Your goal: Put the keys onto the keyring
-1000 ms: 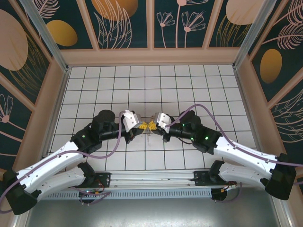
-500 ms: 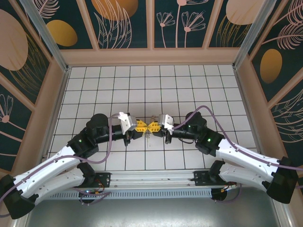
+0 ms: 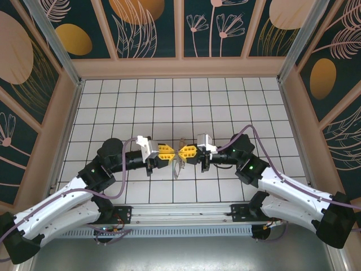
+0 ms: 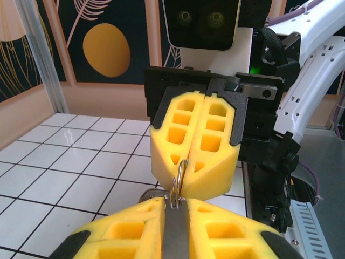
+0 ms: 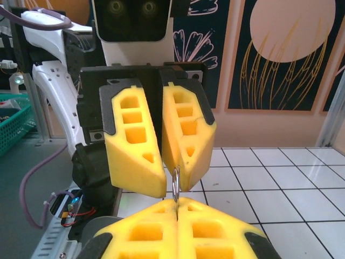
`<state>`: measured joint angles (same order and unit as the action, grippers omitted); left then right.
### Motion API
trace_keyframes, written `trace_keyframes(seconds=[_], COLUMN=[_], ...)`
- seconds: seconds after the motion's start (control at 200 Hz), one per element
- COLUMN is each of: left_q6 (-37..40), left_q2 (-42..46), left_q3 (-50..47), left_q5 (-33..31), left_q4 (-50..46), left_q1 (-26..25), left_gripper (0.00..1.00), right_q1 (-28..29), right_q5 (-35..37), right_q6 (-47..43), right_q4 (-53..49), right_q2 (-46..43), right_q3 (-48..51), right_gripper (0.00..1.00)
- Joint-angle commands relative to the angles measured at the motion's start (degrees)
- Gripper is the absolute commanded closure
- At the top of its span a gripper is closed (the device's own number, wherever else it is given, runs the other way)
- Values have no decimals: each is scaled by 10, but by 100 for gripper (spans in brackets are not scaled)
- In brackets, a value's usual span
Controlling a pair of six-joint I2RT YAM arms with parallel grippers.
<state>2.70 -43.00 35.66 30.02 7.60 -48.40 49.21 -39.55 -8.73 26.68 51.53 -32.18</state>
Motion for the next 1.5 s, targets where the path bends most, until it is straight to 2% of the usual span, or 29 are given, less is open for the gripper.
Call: trace_keyframes(seconds=[0.0, 0.26, 0.39, 0.47, 0.651, 0.746, 0.766, 0.946, 1.056, 1.151, 1.236, 1.376, 1.471, 1.496], left_q6=[-9, -10, -11, -11, -7, -7, -6, -19, -46, -83, -113, -144, -156, -160], left_q2=[0, -20, -32, -34, -27, -18, -17, -5, 7, 16, 23, 48, 71, 78], left_q3=[-5, -1, 0, -1, -4, -9, -9, -16, -38, -60, -78, -104, -125, -130], left_q5=[21, 36, 40, 43, 34, 7, -2, -103, -175, -214, -242, -314, -320, -320], left_q4=[36, 56, 60, 62, 61, 58, 55, 21, 15, 17, 23, 13, 7, 6], left_q1=[-4, -3, -4, -4, -3, -4, -4, -4, -4, -4, -4, -4, -3, -4], left_gripper=[83, 83, 90, 100, 100, 100, 100, 100, 100, 100, 100, 100, 100, 100], right_q1=[-3, -3, -2, -3, -4, -4, -4, -24, -89, -143, -174, -175, -175, -191], right_q5=[-24, -26, -26, -26, -14, 10, 16, 71, 85, 116, 178, 212, 222, 220], right_q6=[15, 17, 17, 16, 15, 14, 12, -2, 37, 61, 67, 62, 52, 47], right_q4=[40, 38, 42, 41, 36, 15, 6, -94, -152, -209, -281, -312, -312, -315], right_q2=[2, 10, 11, 11, 8, 5, 4, -35, -37, -1, 74, 193, 264, 287], right_q3=[-3, -7, -5, -6, -6, -10, -12, -27, -50, -79, -124, -175, -197, -207], right_gripper=[100, 100, 100, 100, 100, 70, 66, 50, 41, 38, 38, 40, 40, 40])
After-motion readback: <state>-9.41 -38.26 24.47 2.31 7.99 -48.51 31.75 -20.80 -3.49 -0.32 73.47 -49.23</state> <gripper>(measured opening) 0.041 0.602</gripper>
